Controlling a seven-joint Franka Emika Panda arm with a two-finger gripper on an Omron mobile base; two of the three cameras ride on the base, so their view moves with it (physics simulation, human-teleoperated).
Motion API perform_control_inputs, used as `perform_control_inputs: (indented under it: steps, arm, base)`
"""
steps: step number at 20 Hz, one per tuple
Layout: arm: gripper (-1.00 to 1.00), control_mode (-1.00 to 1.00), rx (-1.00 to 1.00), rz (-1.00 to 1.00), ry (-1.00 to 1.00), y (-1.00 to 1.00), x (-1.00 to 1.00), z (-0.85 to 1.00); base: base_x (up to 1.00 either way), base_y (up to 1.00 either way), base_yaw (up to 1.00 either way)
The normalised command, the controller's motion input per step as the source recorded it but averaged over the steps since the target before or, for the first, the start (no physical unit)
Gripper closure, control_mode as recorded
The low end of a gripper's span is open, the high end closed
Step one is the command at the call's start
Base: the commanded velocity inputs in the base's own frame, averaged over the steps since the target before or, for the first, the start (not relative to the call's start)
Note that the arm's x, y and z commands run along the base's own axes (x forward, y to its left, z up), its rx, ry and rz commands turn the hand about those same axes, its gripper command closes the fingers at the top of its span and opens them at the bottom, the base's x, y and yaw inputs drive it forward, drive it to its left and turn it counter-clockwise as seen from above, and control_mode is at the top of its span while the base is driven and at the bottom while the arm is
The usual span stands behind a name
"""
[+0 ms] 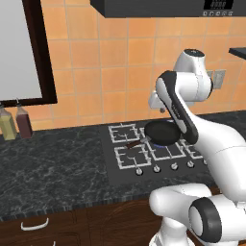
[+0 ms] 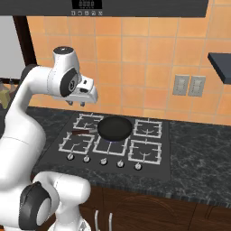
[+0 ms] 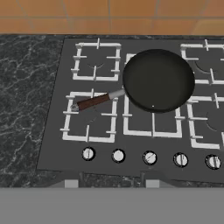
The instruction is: Turn off the center burner of the stove.
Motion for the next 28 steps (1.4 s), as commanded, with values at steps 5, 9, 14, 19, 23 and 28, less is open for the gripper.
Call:
perform_control_inputs:
  steps: [5,9,14,19,23,28]
  arm:
    - [-1.0,-1.0,0.01,0.0,0.04,0.0,-0.08,-0.1]
    - [-1.0,-1.0,0.02,-0.04,0.15,-0.06,-0.08,-0.24]
    - [-1.0,-1.0,0.11,-0.15,0.17,-0.48,-0.22,-0.62]
    - [-1.0,-1.0,0.05,-0.18,0.12,-0.39,-0.02,-0.88]
    - [-1.0,-1.0,0.03,-0.21,0.03,-0.08,0.0,-0.95]
    - [-1.0,-1.0,0.05,-0.29,0.09,-0.05,0.0,-0.93]
  base:
    - [0.0,0.0,0.0]
    - [0.0,0.0,0.0]
    - [0.0,0.0,0.0]
    - [0.0,0.0,0.0]
    - [0.0,0.0,0.0]
    - [0.0,0.0,0.0]
